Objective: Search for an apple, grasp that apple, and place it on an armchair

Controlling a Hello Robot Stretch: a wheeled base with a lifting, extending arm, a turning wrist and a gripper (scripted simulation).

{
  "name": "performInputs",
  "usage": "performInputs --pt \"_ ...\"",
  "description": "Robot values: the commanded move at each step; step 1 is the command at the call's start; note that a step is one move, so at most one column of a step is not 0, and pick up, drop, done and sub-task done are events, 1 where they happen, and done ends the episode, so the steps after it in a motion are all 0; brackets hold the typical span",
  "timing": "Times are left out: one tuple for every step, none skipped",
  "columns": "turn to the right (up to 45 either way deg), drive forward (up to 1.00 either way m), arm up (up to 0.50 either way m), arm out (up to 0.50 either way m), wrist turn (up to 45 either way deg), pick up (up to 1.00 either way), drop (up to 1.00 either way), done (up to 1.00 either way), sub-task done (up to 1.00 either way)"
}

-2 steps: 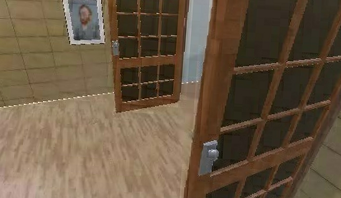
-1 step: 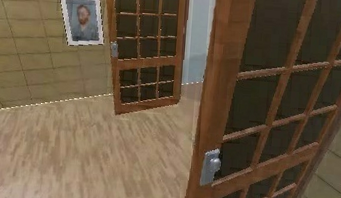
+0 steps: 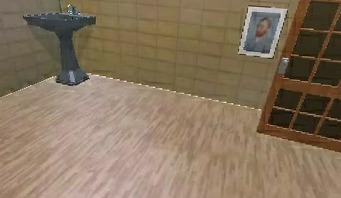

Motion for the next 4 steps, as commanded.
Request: performInputs --pt "-24.0 0.00 0.00 0.00 0.0 0.00 0.00 0.00 0.00" --pt "0.0 0.40 0.00 0.00 0.0 0.00 0.00 0.00 0.00" --pt "42.0 0.00 0.00 0.00 0.0 0.00 0.00 0.00 0.00" --pt "0.0 0.50 0.00 0.00 0.0 0.00 0.00 0.00 0.00"
